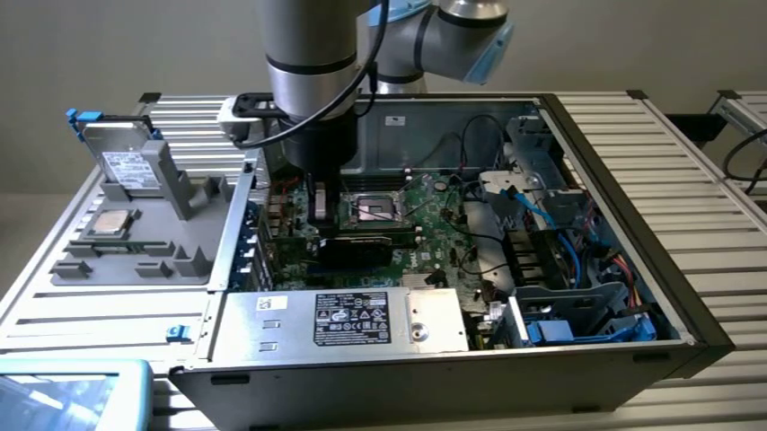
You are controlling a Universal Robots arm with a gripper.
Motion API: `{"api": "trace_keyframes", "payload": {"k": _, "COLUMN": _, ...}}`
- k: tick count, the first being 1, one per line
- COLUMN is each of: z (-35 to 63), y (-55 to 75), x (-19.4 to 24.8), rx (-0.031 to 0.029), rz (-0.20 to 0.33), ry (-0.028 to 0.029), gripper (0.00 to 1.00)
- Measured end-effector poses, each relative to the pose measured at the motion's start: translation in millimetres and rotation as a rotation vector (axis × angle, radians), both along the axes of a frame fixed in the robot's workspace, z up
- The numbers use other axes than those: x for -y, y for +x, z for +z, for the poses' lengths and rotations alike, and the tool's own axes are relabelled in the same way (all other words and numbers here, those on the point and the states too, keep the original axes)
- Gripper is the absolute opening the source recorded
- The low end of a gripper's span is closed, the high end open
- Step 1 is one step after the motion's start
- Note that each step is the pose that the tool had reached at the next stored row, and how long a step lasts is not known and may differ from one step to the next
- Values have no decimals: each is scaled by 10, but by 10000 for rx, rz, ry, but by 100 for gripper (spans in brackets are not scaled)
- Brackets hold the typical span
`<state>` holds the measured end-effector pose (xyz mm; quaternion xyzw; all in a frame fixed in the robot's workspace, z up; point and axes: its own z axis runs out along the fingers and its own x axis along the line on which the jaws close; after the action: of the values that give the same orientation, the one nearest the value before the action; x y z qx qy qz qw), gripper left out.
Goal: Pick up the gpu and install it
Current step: 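Press down on the gpu until it lock into place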
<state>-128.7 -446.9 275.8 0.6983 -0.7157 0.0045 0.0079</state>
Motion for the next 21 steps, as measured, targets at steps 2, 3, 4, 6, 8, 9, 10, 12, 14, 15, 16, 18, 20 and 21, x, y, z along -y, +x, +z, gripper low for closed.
{"api": "trace_keyframes", "payload": {"k": 2, "z": -3, "y": -14, "x": 0, "rx": 17, "rz": 0, "ry": -3, "gripper": 12}}
{"api": "trace_keyframes", "payload": {"k": 3, "z": -6, "y": -18, "x": 0, "rx": 28, "rz": 1, "ry": -2, "gripper": 12}}
{"api": "trace_keyframes", "payload": {"k": 4, "z": -11, "y": -22, "x": -1, "rx": 41, "rz": 0, "ry": -3, "gripper": 12}}
{"api": "trace_keyframes", "payload": {"k": 6, "z": -25, "y": -24, "x": -1, "rx": 68, "rz": 1, "ry": -1, "gripper": 12}}
{"api": "trace_keyframes", "payload": {"k": 8, "z": -37, "y": -28, "x": 0, "rx": 84, "rz": 1, "ry": -2, "gripper": 12}}
{"api": "trace_keyframes", "payload": {"k": 9, "z": -42, "y": -30, "x": 0, "rx": 86, "rz": 1, "ry": -1, "gripper": 12}}
{"api": "trace_keyframes", "payload": {"k": 10, "z": -48, "y": -33, "x": 0, "rx": 86, "rz": 0, "ry": -2, "gripper": 12}}
{"api": "trace_keyframes", "payload": {"k": 12, "z": -59, "y": -37, "x": 0, "rx": 85, "rz": 1, "ry": -6, "gripper": 12}}
{"api": "trace_keyframes", "payload": {"k": 14, "z": -71, "y": -41, "x": 1, "rx": 82, "rz": -1, "ry": -11, "gripper": 12}}
{"api": "trace_keyframes", "payload": {"k": 15, "z": -78, "y": -41, "x": 0, "rx": 82, "rz": -2, "ry": -9, "gripper": 12}}
{"api": "trace_keyframes", "payload": {"k": 16, "z": -86, "y": -42, "x": 0, "rx": 83, "rz": -6, "ry": -8, "gripper": 12}}
{"api": "trace_keyframes", "payload": {"k": 18, "z": -105, "y": -43, "x": -1, "rx": 92, "rz": -12, "ry": 4, "gripper": 12}}
{"api": "trace_keyframes", "payload": {"k": 20, "z": -109, "y": -45, "x": 0, "rx": 78, "rz": -21, "ry": -4, "gripper": 12}}
{"api": "trace_keyframes", "payload": {"k": 21, "z": -108, "y": -47, "x": 0, "rx": 65, "rz": -26, "ry": -6, "gripper": 12}}
